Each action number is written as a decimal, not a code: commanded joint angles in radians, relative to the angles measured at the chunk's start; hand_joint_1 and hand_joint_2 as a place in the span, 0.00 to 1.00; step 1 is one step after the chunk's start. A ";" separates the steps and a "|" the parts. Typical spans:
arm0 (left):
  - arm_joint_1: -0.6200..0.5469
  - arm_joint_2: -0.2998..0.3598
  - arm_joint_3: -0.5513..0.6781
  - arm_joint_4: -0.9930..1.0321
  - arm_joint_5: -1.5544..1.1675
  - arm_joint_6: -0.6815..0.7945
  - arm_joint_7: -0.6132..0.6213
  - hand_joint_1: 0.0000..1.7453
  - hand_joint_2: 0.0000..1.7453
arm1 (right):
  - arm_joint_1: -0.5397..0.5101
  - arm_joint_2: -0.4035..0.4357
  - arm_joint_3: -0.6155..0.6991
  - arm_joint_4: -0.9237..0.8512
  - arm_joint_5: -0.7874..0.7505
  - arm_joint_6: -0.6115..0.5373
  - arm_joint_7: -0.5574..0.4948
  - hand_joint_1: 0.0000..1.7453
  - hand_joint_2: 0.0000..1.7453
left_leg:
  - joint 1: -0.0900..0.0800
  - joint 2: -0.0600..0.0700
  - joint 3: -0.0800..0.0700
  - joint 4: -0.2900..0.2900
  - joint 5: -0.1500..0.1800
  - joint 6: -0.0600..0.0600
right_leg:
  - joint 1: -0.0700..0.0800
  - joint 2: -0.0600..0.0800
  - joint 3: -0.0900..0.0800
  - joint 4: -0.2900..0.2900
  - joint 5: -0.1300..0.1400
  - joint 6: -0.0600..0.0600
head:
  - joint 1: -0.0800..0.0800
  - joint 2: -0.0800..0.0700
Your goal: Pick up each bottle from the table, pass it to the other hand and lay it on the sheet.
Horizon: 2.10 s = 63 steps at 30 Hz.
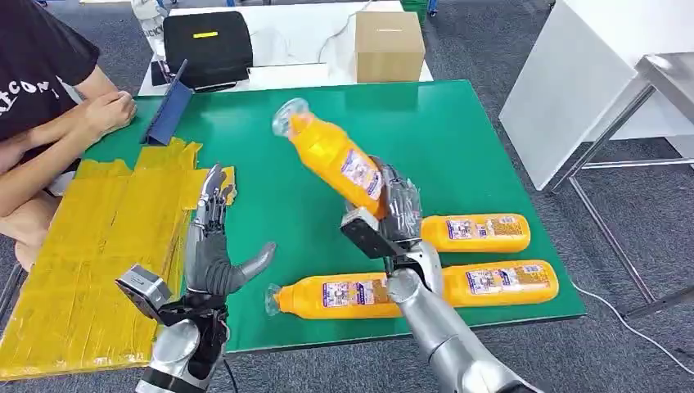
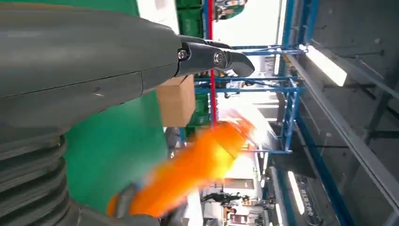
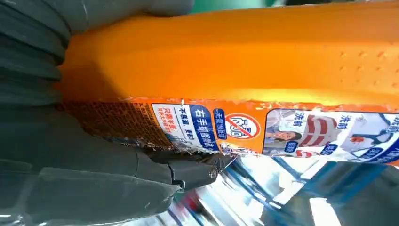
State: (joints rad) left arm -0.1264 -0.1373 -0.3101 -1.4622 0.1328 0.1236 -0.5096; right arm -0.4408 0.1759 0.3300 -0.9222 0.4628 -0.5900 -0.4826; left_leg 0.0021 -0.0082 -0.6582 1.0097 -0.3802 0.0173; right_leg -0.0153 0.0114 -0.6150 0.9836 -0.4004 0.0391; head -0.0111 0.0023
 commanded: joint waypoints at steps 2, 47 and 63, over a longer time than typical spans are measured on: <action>-0.058 0.046 -0.029 0.075 0.030 -0.021 0.039 0.00 1.00 | 0.064 -0.001 -0.034 -0.168 -0.165 0.127 -0.035 1.00 1.00 | 0.000 0.001 0.007 0.000 -0.003 -0.002 | 0.001 -0.002 0.007 0.000 -0.003 -0.003 | 0.000 0.000; -0.182 0.054 -0.150 0.185 0.293 -0.192 0.194 0.00 1.00 | 0.098 0.009 0.340 -0.053 -0.094 0.206 -0.111 1.00 1.00 | 0.000 0.002 0.003 -0.001 -0.001 -0.001 | 0.001 0.000 0.003 -0.001 -0.001 -0.001 | 0.000 0.000; -0.103 0.000 -0.028 0.033 0.409 -0.052 0.128 1.00 1.00 | 0.104 -0.001 0.360 -0.034 -0.100 0.196 -0.082 1.00 1.00 | 0.001 0.001 0.004 0.000 -0.002 -0.001 | 0.001 -0.001 0.003 0.000 -0.002 -0.002 | 0.000 0.000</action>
State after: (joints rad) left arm -0.2348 -0.1145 -0.4249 -1.3611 0.4891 0.0043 -0.3689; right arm -0.3191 0.1965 0.6439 -1.0288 0.3658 -0.3895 -0.5783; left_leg 0.0023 -0.0075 -0.6585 1.0096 -0.3803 0.0172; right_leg -0.0151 0.0115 -0.6158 0.9836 -0.4005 0.0390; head -0.0111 0.0023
